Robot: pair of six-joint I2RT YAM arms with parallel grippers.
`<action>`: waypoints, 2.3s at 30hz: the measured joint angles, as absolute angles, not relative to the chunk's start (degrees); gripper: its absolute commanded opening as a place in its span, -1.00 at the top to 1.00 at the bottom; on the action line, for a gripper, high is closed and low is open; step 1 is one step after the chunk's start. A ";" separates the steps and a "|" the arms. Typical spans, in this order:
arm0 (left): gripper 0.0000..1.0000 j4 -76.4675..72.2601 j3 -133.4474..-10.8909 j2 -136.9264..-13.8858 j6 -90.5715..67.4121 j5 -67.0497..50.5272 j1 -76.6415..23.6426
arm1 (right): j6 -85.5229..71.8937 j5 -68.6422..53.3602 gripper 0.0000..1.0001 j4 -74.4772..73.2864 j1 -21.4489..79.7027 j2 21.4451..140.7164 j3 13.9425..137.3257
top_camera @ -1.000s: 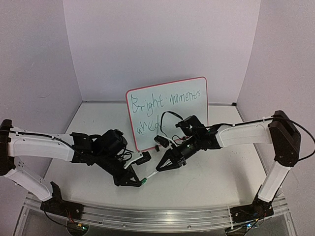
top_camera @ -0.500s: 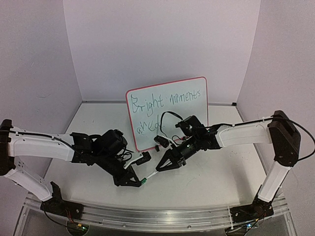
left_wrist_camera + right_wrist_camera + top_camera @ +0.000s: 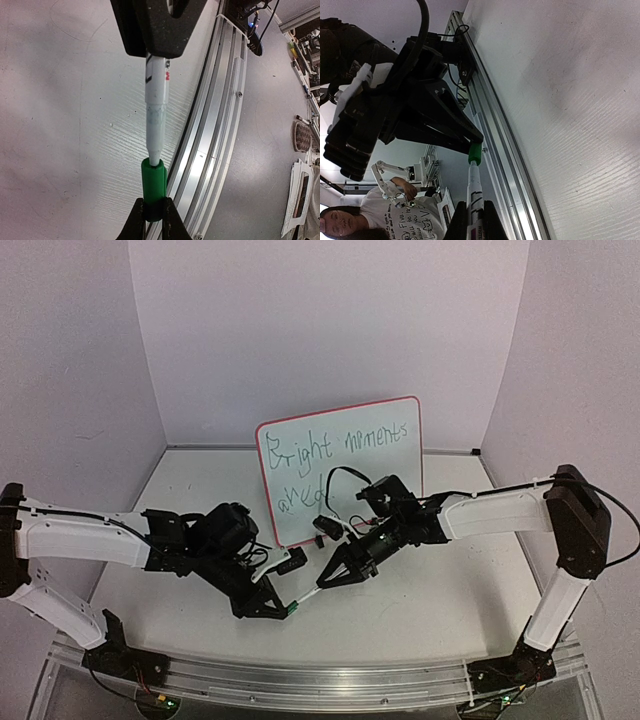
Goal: Write a sentence on the whiteboard
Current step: Insert the pen cap into the whiteboard marker.
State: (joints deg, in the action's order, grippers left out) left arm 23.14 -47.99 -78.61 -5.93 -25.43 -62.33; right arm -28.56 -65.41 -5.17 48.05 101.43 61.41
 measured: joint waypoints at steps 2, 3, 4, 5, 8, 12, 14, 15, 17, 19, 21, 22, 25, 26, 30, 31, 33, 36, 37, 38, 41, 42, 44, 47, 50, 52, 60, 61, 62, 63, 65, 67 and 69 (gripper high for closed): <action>1.00 22.87 -47.99 -78.44 -5.98 -25.43 -62.33 | -28.56 -65.33 1.00 -5.17 48.05 101.43 61.41; 1.00 22.89 -47.97 -78.26 -5.99 -25.41 -62.33 | -28.56 -65.26 1.00 -5.15 48.05 101.43 61.41; 1.00 22.90 -47.91 -78.06 -6.02 -25.39 -62.33 | -28.56 -65.23 1.00 -5.06 48.05 101.43 61.41; 1.00 22.92 -47.84 -77.84 -6.07 -25.36 -62.33 | -28.56 -65.24 1.00 -4.91 48.05 101.43 61.41; 1.00 22.86 -47.47 -77.42 -6.29 -25.34 -62.33 | -28.56 -65.25 1.00 -4.44 48.05 101.41 61.41; 1.00 22.85 -47.37 -77.38 -6.43 -25.34 -62.33 | -28.56 -65.25 1.00 -4.34 48.05 101.41 61.41; 1.00 22.85 -47.37 -77.38 -6.43 -25.34 -62.33 | -28.56 -65.25 1.00 -4.36 48.05 101.41 61.39; 1.00 22.85 -47.38 -77.38 -6.41 -25.34 -62.33 | -28.56 -65.25 1.00 -4.35 48.05 101.41 61.39; 1.00 22.85 -47.40 -77.38 -6.39 -25.36 -62.33 | -28.56 -65.25 1.00 -4.34 48.05 101.41 61.39; 1.00 22.86 -47.44 -77.38 -6.34 -25.36 -62.33 | -28.56 -65.26 1.00 -4.34 48.05 101.41 61.39; 1.00 22.87 -47.56 -77.38 -6.27 -25.36 -62.33 | -28.56 -65.37 1.00 -4.34 48.05 101.41 61.39; 1.00 22.86 -47.59 -77.38 -6.21 -25.36 -62.33 | -28.56 -65.42 1.00 -4.32 48.07 101.41 61.39; 1.00 22.87 -47.65 -77.42 -6.00 -25.38 -62.33 | -28.56 -65.43 1.00 -4.29 48.27 101.41 61.39; 1.00 22.87 -47.69 -77.44 -5.96 -25.39 -62.33 | -28.54 -65.44 1.00 -4.29 48.31 101.41 61.39; 1.00 22.91 -48.71 -78.31 -5.70 -25.44 -62.33 | -28.55 -65.50 1.00 -4.12 48.59 101.41 61.39; 1.00 22.90 -49.04 -78.61 -5.59 -25.47 -62.33 | -28.53 -65.52 1.00 -4.05 48.65 101.41 61.39; 1.00 22.92 -49.73 -79.24 -5.21 -25.56 -62.35 | -28.53 -65.52 1.00 -4.02 48.85 101.41 61.40; 1.00 23.45 -50.55 -80.20 -4.35 -25.81 -62.42 | -28.53 -65.47 1.00 -4.32 48.95 101.41 61.41; 1.00 23.53 -50.72 -80.48 -4.23 -25.87 -62.43 | -28.53 -65.42 1.00 -4.42 48.96 101.42 61.41; 1.00 23.69 -50.96 -80.77 -4.10 -25.93 -62.43 | -28.53 -65.38 1.00 -4.53 49.00 101.44 61.41; 1.00 24.12 -51.56 -81.50 -3.76 -26.16 -62.48 | -28.53 -65.30 1.00 -4.96 49.15 101.49 61.41; 1.00 24.20 -51.70 -81.68 -3.60 -26.34 -62.48 | -28.53 -65.26 1.00 -5.10 49.23 101.53 61.39; 1.00 24.41 -52.17 -82.19 -3.28 -26.79 -62.48 | -28.51 -65.17 1.00 -5.31 49.44 101.59 61.41; 1.00 24.82 -53.56 -83.12 -3.07 -27.52 -62.48 | -28.42 -65.22 1.00 -5.45 49.88 101.87 61.41; 1.00 26.01 -54.57 -84.09 -3.00 -28.75 -62.47 | -28.07 -65.37 1.00 -5.73 50.04 101.91 61.41; 1.00 26.97 -55.40 -84.69 -3.01 -29.53 -62.44 | -27.69 -65.57 1.00 -5.89 50.04 101.91 61.41; 1.00 28.00 -56.58 -85.60 -3.30 -30.90 -62.43 | -27.26 -66.74 1.00 -6.36 50.02 101.91 61.39; 1.00 27.93 -56.58 -85.60 -3.39 -30.95 -62.43 | -27.27 -66.87 1.00 -6.38 50.02 101.91 61.40; 1.00 27.83 -56.58 -85.60 -3.46 -30.99 -62.43 | -27.27 -67.00 1.00 -6.42 50.02 101.91 61.41; 1.00 27.70 -56.58 -85.60 -3.50 -31.02 -62.43 | -27.27 -67.12 1.00 -6.51 50.02 101.91 61.41; 1.00 27.59 -56.58 -85.60 -3.59 -31.19 -62.43 | -27.27 -67.37 1.00 -6.57 50.02 101.91 61.39; 1.00 27.49 -56.58 -85.60 -3.77 -31.36 -62.43 | -27.29 -67.59 1.00 -6.59 50.02 101.91 61.41; 1.00 27.36 -56.58 -85.60 -4.02 -31.40 -62.43 | -27.35 -67.76 1.00 -6.59 50.02 101.91 61.40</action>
